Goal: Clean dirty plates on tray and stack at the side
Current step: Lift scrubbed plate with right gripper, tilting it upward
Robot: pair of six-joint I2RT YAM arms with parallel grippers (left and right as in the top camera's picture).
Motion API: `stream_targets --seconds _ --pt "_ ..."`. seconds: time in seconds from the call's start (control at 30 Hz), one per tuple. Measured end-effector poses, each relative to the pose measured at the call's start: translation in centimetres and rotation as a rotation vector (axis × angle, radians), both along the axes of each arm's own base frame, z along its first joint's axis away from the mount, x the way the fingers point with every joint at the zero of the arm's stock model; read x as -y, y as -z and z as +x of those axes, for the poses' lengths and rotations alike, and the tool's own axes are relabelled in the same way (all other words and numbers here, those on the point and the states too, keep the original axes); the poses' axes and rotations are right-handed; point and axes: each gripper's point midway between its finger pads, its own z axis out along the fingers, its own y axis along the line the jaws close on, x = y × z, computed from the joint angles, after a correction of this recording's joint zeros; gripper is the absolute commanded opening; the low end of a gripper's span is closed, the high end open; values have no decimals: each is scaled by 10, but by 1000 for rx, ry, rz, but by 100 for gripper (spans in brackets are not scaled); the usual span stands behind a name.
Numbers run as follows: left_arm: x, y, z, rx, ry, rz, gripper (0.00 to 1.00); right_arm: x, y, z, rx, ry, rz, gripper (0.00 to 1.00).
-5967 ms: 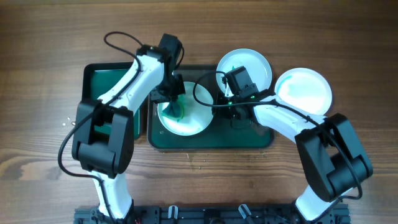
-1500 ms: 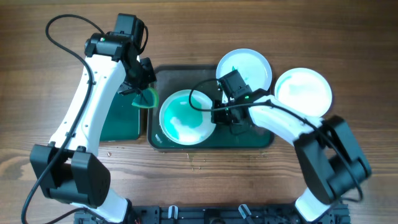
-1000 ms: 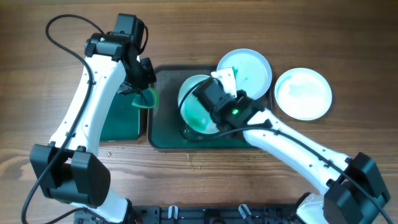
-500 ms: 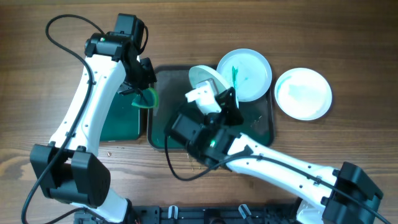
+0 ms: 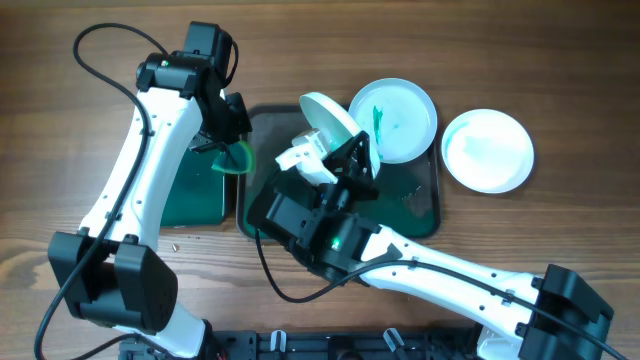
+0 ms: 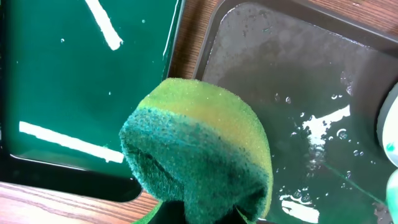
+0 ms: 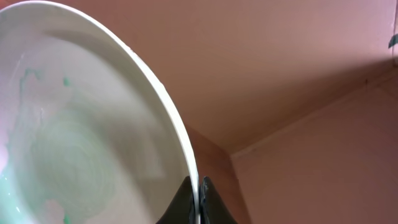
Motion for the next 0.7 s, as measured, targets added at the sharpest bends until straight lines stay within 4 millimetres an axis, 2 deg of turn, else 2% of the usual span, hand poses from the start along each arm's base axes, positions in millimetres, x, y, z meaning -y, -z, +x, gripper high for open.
stream_targets --seconds 0.37,0.5,0.7 --pt "0 0 0 0 0 0 4 -3 3 1 -28 -19 -6 4" --pt "0 0 0 0 0 0 4 -6 17 0 -97 -59 4 4" --pt "0 0 0 0 0 0 4 0 52 -11 -248 -85 82 4"
